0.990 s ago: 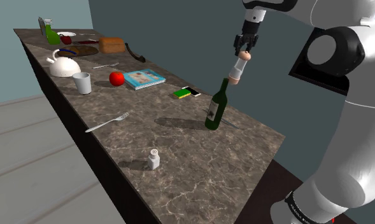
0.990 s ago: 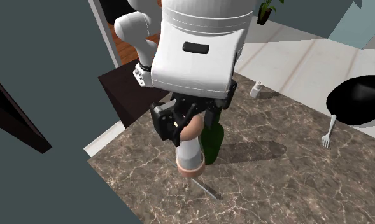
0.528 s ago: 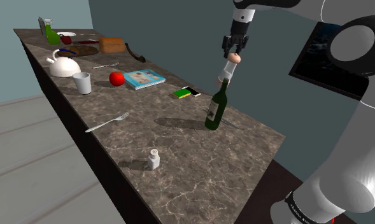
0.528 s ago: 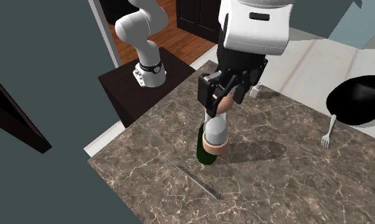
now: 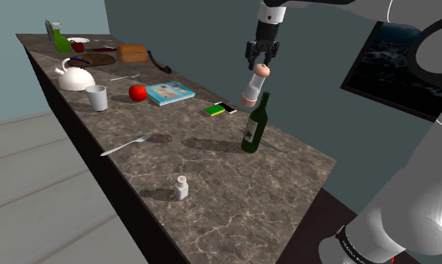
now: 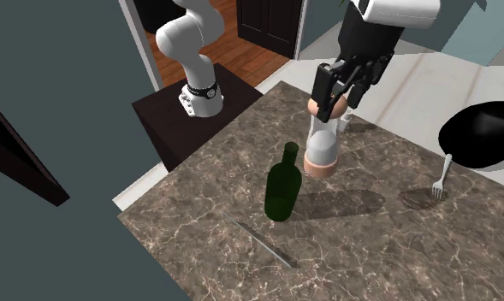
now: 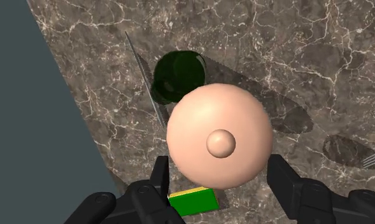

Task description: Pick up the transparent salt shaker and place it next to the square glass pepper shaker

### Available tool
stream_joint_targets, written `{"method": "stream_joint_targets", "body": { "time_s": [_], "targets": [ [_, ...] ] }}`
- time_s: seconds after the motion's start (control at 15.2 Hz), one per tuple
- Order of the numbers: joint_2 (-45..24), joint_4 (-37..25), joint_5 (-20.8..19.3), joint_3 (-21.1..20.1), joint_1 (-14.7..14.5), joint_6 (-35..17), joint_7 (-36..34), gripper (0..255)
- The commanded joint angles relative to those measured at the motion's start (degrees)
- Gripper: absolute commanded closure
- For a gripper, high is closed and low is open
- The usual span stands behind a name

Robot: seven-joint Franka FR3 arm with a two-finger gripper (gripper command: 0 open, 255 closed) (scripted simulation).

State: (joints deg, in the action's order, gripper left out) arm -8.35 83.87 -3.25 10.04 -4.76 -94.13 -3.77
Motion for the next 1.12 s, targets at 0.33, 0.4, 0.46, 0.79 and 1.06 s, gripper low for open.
{"method": "stream_joint_targets", "body": {
  "time_s": [0.33, 0.4, 0.46, 0.79, 1.06],
  "targets": [
    [0.48, 0.41, -0.90, -3.88, -5.36, 0.75, -9.28, 255],
    [0.31, 0.15, -0.98, -4.42, -6.11, 0.95, -10.56, 255],
    [0.08, -0.20, -1.06, -4.97, -6.86, 1.17, -11.85, 255],
    [-2.00, -3.17, -1.43, -7.58, -10.63, 2.61, -18.13, 255],
    [-4.81, -7.19, -1.77, -9.53, -13.68, 4.24, -22.98, 255]
  ]
}}
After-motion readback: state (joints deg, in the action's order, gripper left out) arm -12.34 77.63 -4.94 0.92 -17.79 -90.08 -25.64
